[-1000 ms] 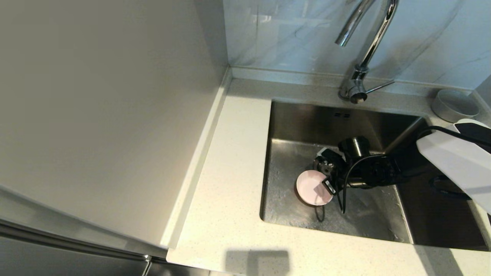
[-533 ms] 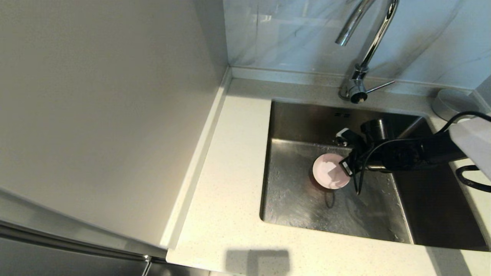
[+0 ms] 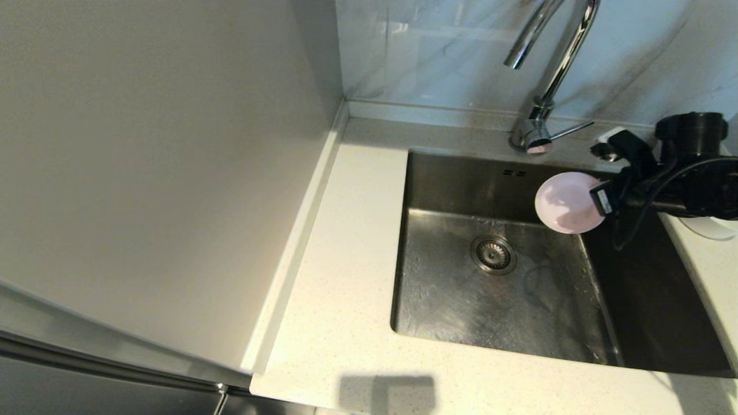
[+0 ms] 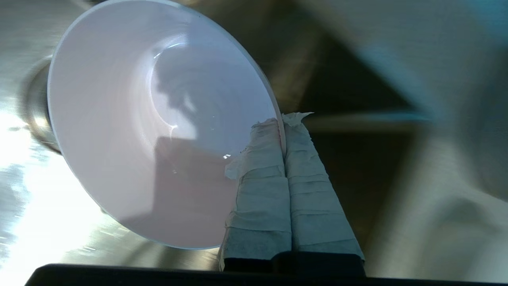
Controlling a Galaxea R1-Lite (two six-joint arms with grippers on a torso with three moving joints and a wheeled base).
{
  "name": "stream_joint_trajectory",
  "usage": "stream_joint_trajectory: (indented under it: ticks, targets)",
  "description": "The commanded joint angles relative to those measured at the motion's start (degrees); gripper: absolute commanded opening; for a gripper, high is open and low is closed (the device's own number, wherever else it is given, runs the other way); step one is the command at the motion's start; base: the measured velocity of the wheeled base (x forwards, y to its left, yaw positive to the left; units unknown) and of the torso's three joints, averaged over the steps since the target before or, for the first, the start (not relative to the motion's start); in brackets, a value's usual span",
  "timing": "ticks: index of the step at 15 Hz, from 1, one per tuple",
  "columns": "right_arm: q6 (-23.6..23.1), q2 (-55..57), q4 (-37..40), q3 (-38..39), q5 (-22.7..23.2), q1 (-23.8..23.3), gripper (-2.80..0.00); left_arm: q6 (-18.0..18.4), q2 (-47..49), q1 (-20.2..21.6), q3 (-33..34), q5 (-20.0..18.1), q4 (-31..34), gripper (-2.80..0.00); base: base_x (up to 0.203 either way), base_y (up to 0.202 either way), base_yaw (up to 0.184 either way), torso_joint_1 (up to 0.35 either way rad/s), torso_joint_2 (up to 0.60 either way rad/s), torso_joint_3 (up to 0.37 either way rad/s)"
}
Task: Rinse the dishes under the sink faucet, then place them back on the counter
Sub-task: Put a bowl back to the table from the sink
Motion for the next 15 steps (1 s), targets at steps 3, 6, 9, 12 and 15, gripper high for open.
stream_joint_trajectory:
  ticks: [3, 6, 9, 12, 15]
  targets:
    - [-5.4, -14.2, 1.7, 5.1, 0.3, -9.1, -2.8, 0.0, -0.2, 0.0, 0.0, 0.0, 0.0, -2.8, 0.0, 0.0, 0.0, 0.0, 0.0, 0.0]
    - [-10.8, -21.5, 8.4, 9.4, 1.1, -19.4, -2.8, 0.0, -0.2, 0.0, 0.0, 0.0, 0.0, -2.8, 0.0, 0.0, 0.0, 0.0, 0.0, 0.0]
    - [-14.5, -23.0, 10.0, 12.8, 2.3, -26.8, -2.8, 0.0, -0.2, 0.0, 0.0, 0.0, 0.0, -2.8, 0.0, 0.0, 0.0, 0.0, 0.0, 0.0]
    - [-16.7, -21.9, 10.1, 13.4, 2.7, -31.2, -2.8, 0.0, -0.2, 0.0, 0.0, 0.0, 0.0, -2.8, 0.0, 0.0, 0.0, 0.0, 0.0, 0.0]
    - [-19.2, -22.4, 11.8, 14.8, 4.4, -34.3, -2.8, 0.0, -0.2, 0.0, 0.0, 0.0, 0.0, -2.8, 0.0, 0.0, 0.0, 0.0, 0.0, 0.0]
